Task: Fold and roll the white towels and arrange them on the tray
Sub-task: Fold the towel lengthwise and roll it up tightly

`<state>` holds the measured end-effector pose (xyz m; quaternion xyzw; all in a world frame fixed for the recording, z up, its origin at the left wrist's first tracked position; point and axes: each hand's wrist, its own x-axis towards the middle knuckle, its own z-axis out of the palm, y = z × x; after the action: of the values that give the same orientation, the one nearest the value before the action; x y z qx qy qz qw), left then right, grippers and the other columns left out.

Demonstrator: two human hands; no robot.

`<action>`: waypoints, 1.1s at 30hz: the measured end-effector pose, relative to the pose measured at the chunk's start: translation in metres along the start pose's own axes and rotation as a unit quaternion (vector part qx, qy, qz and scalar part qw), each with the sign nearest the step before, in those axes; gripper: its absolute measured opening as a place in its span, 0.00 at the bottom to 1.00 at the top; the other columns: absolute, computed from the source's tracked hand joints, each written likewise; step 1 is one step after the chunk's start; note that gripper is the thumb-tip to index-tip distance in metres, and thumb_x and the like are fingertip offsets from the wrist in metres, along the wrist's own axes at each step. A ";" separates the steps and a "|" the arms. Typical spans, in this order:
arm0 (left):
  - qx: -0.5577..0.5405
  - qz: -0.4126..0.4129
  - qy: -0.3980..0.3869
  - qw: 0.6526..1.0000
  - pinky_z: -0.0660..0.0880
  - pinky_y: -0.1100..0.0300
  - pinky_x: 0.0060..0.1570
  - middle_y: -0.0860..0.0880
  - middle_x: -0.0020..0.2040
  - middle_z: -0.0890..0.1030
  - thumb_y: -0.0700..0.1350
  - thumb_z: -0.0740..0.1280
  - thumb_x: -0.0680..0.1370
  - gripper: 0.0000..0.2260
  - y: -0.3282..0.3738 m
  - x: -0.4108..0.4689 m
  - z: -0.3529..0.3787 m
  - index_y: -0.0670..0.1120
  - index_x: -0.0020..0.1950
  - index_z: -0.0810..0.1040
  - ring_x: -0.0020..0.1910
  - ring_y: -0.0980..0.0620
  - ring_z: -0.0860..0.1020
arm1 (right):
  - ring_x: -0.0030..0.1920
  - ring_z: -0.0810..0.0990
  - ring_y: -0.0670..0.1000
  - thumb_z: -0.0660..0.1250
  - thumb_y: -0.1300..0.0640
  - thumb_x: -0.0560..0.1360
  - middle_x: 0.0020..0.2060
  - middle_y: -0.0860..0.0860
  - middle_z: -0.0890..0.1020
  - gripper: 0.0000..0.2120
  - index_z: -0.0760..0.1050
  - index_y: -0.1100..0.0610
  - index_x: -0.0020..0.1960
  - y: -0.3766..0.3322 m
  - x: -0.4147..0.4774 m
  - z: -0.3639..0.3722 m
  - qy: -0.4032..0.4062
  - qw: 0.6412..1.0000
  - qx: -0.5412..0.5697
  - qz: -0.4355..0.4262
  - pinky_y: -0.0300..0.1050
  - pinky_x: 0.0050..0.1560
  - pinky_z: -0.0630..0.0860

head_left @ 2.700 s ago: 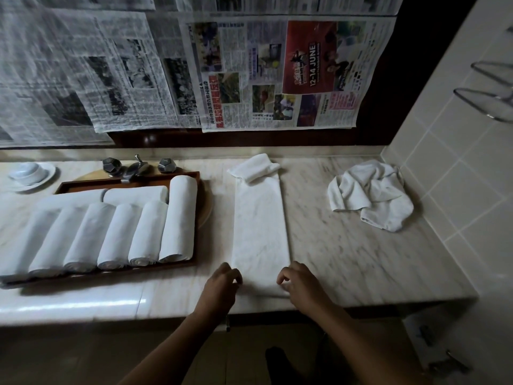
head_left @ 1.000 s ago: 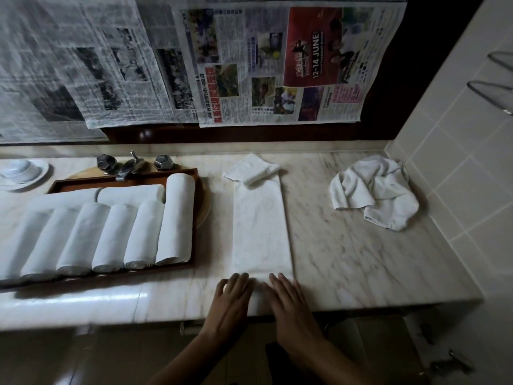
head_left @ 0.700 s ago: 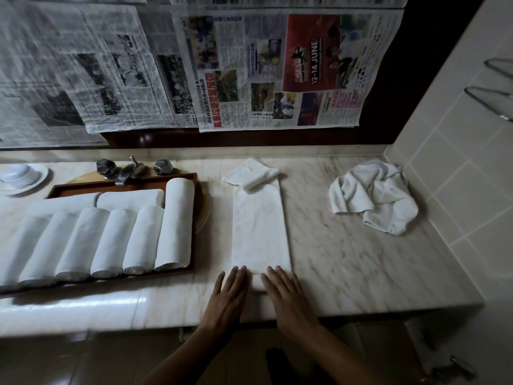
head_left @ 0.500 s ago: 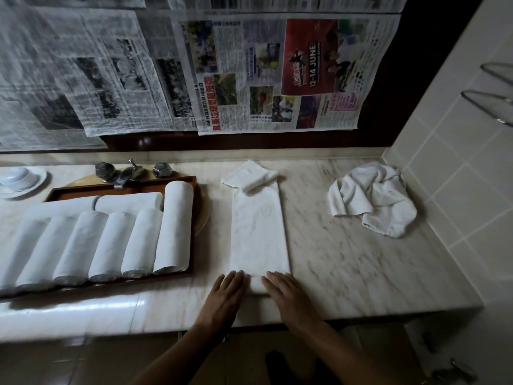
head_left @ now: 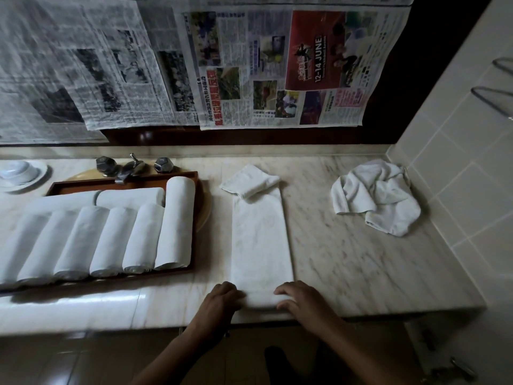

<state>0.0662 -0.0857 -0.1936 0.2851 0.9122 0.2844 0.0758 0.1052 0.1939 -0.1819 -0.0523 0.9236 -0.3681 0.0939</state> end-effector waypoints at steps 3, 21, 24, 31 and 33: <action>-0.017 -0.047 0.004 0.999 0.74 0.61 0.48 0.53 0.54 0.81 0.40 0.70 0.79 0.11 0.001 0.006 -0.003 0.51 0.60 0.83 0.50 0.52 0.77 | 0.56 0.78 0.38 0.72 0.51 0.77 0.55 0.40 0.82 0.11 0.82 0.47 0.60 0.000 0.005 -0.004 -0.010 1.000 0.012 0.016 0.32 0.59 0.72; -0.112 -0.226 0.014 0.968 0.70 0.68 0.37 0.53 0.40 0.81 0.49 0.71 0.79 0.06 0.012 0.034 -0.022 0.53 0.43 0.79 0.39 0.59 0.77 | 0.68 0.75 0.58 0.55 0.62 0.76 0.68 0.54 0.77 0.25 0.76 0.55 0.71 -0.018 -0.020 0.052 0.167 0.954 -0.225 -0.107 0.58 0.72 0.65; -0.089 -0.210 0.085 0.970 0.75 0.58 0.44 0.50 0.50 0.81 0.51 0.70 0.80 0.07 0.014 0.026 -0.012 0.49 0.54 0.81 0.45 0.53 0.79 | 0.78 0.65 0.59 0.52 0.65 0.75 0.77 0.55 0.69 0.32 0.67 0.55 0.79 -0.013 -0.024 0.055 0.122 0.960 -0.235 -0.087 0.61 0.78 0.56; 0.187 0.012 0.078 0.979 0.63 0.48 0.68 0.44 0.73 0.75 0.51 0.59 0.78 0.26 0.025 -0.003 0.031 0.45 0.76 0.69 0.73 0.43 0.73 | 0.82 0.56 0.55 0.52 0.63 0.72 0.81 0.53 0.61 0.37 0.61 0.53 0.82 -0.010 -0.020 0.051 0.083 0.968 -0.221 -0.088 0.59 0.79 0.52; 0.197 -0.014 0.047 0.979 0.60 0.47 0.70 0.45 0.76 0.72 0.49 0.57 0.79 0.27 0.019 0.001 0.031 0.44 0.78 0.68 0.76 0.43 0.70 | 0.81 0.57 0.56 0.52 0.63 0.72 0.81 0.53 0.62 0.37 0.61 0.54 0.82 -0.008 -0.014 0.048 0.073 0.968 -0.221 -0.094 0.58 0.79 0.53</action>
<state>0.0835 -0.0576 -0.2087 0.2677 0.9568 0.1114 -0.0210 0.1290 0.1582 -0.2084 -0.1308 0.9774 -0.1646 -0.0230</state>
